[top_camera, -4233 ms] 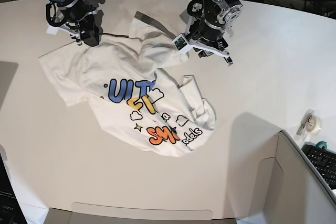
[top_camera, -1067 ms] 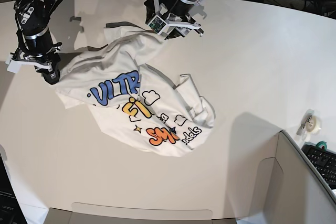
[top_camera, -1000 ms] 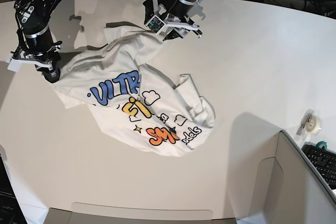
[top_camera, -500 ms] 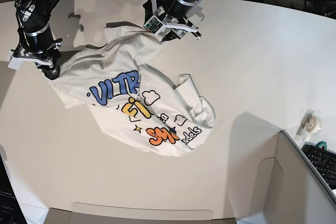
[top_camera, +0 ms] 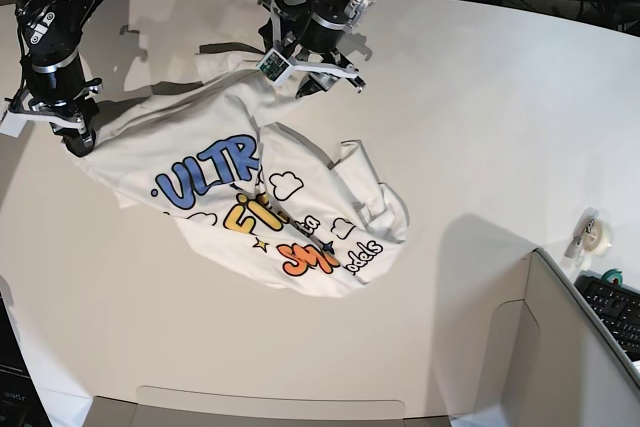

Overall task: Layout the t-shirt on the table in an organized manner, then fold the t-shirt properly
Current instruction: 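Grasp shirt edges with both grippers and pull them apart to spread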

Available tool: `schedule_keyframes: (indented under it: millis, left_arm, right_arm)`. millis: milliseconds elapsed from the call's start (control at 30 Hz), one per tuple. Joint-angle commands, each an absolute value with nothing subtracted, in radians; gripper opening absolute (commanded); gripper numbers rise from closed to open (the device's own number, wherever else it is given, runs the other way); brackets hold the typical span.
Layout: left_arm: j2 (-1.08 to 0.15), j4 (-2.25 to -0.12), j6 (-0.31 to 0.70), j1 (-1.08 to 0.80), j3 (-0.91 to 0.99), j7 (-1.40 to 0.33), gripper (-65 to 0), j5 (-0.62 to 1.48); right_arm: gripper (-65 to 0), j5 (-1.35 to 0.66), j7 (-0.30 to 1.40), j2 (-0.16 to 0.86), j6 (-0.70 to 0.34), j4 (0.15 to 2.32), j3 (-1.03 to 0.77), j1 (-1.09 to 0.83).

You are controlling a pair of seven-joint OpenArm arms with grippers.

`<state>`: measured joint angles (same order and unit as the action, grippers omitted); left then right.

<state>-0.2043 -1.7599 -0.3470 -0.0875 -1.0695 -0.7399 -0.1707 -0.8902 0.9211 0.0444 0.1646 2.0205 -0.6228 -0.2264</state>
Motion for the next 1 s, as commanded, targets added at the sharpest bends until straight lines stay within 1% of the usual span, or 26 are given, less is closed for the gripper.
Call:
schedule_keyframes:
  millis: [0,133,267,433,500,833,967]
  left_arm:
    - [-0.180,-1.773,-0.352,-0.081,-1.073,-0.746,-34.2,-0.177]
    - [-0.163,-1.771,-0.349,-0.068,-1.078,-0.750,-34.2,-0.180]
    - [-0.166,-1.767,-0.349,-0.010,-1.155,-0.754,-34.2,-0.180]
    - [-0.157,-1.768,-0.351,0.041,-1.250,-0.846,-34.2,-0.180]
    - [-0.151,-1.768,-0.355,0.058,-1.282,-0.857,-34.2,-0.173]
    - [-0.136,-1.765,-0.352,0.062,-1.283,-0.854,-34.2,-0.157]
    - [-0.113,-1.710,-0.351,0.064,-1.283,-0.828,-34.2,-0.157]
  right_arm:
    - [-65.0,-0.903,0.901,0.056,0.153,2.040,-0.625,-0.219]
    - [-65.0,-0.906,0.901,0.077,0.153,2.040,-0.625,-0.220]
    - [-65.0,-0.906,0.901,0.082,0.153,2.040,-0.625,-0.214]
    - [-65.0,-0.905,0.901,0.084,0.153,2.038,-0.625,-0.214]
    - [-65.0,-0.903,0.901,0.084,0.153,2.038,-0.625,-0.214]
    - [-65.0,-0.901,0.901,0.076,0.153,2.032,-0.625,-0.214]
    - [-65.0,-0.857,0.901,0.074,0.153,2.034,-0.619,-0.216]
